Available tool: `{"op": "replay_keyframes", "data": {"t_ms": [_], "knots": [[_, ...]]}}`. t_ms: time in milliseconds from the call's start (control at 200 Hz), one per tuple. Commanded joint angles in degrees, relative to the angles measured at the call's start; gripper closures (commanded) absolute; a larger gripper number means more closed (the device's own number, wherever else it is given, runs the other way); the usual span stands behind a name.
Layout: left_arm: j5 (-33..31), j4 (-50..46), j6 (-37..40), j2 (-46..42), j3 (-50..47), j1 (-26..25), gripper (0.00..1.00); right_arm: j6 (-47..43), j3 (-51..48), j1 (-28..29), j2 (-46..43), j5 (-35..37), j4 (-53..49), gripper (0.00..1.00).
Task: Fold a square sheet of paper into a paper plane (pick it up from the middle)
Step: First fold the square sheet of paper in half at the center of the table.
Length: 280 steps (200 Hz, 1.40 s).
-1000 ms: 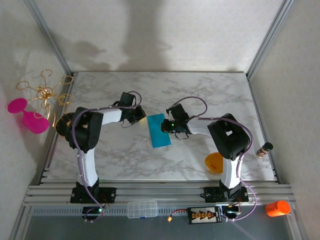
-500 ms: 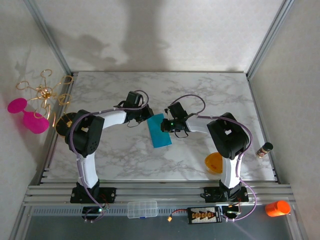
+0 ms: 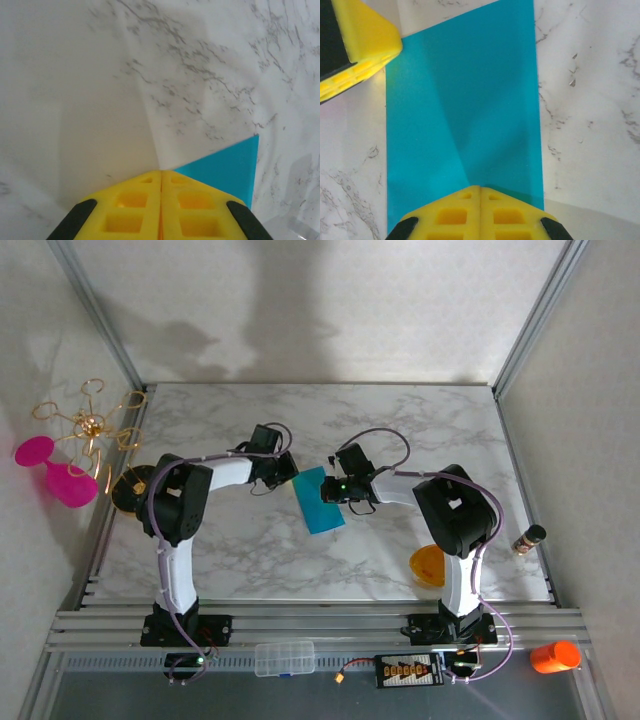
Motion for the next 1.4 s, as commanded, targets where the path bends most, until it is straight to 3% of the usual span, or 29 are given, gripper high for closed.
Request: {"op": "replay_keyframes", "data": {"t_ms": [0,340,681,996,1172,1397], "knots": [[-4.96,-2.85,1.94,-2.39,0.34,3.29,0.91,-2.14,-4.72,-0.92,7.0,9.43,-15.51,1.0],[6.13,5.7,-1.7,-8.4,-4.89,0.38,0.9,-3.48,-2.01,-1.01,7.44,7.94,-15.85,1.0],[7.23,4.2,-2.53,-3.98,-6.35,-1.13,0.91,-4.28,-1.21,-1.26,6.55,6.23,-15.11,1.0],[3.16,1.02,-2.33,-1.45,-6.0,-1.49,0.92,-3.73,2.63,-1.16,3.15,3.73,-16.75,1.0],[2.86,0.39,-2.43,-0.69,-5.74,-1.71,0.92,-3.0,6.76,-0.93,-0.65,-1.44,-15.8,1.0],[2.4,0.19,-2.3,-0.45,-6.07,-1.97,0.93,2.34,4.46,1.12,-3.14,-14.73,-6.12,1.0]]}}
